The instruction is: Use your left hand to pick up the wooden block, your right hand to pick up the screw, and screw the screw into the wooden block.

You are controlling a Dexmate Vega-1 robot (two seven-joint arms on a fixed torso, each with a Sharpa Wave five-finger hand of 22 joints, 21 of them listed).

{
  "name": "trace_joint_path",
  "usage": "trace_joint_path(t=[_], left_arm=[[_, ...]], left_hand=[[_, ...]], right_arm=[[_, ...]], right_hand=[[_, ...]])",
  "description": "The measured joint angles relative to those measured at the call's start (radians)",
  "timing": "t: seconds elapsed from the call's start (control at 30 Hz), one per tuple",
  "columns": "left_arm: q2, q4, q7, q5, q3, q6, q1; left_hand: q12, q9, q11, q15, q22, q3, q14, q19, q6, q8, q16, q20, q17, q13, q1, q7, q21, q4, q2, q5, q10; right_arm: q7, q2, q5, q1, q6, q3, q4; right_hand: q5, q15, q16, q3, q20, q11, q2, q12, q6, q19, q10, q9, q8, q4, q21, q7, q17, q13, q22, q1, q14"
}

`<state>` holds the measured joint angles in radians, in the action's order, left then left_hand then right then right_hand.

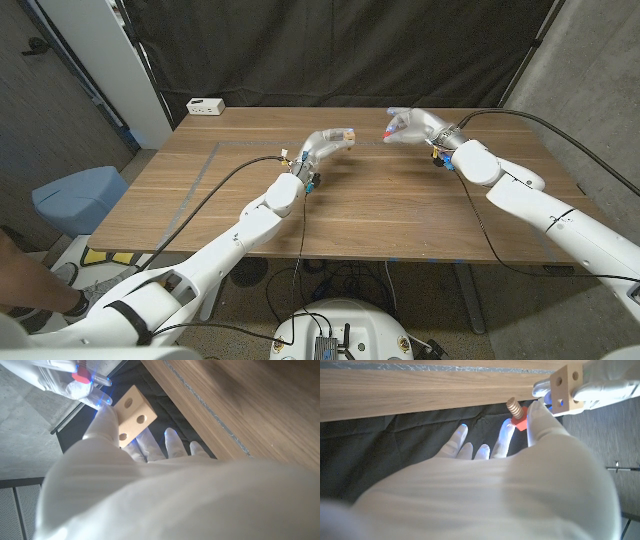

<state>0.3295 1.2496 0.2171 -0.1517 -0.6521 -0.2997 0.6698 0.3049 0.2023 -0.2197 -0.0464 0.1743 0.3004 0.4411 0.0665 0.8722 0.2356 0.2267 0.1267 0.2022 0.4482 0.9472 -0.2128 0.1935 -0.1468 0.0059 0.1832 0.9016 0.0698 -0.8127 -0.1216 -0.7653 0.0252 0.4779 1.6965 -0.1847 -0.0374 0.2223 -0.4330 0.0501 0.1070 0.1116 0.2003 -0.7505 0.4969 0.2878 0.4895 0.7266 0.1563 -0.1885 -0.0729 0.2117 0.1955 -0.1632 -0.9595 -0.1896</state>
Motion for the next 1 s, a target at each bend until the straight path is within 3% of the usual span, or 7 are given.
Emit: trace_joint_path(t=[1.0], left_arm=[[-0.072, -0.081, 0.004, -0.003, -0.021, -0.045, -0.029]], left_hand=[[-0.008, 0.000, -0.002, 0.000, 0.000, -0.003, 0.000, 0.000, 0.000, 0.000, 0.000, 0.000, 0.000, 0.000, 0.001, 0.000, 0.000, 0.003, 0.001, 0.002, 0.002]], right_arm=[[0.138, 0.102, 0.201, -0.074, 0.132, -0.068, -0.052]], right_hand=[[0.000, -0.002, 0.000, -0.008, -0.006, -0.016, 0.000, 0.000, -0.010, 0.005, 0.009, -0.022, 0.000, 0.000, 0.000, 0.011, 0.005, 0.002, 0.000, 0.000, -0.009]])
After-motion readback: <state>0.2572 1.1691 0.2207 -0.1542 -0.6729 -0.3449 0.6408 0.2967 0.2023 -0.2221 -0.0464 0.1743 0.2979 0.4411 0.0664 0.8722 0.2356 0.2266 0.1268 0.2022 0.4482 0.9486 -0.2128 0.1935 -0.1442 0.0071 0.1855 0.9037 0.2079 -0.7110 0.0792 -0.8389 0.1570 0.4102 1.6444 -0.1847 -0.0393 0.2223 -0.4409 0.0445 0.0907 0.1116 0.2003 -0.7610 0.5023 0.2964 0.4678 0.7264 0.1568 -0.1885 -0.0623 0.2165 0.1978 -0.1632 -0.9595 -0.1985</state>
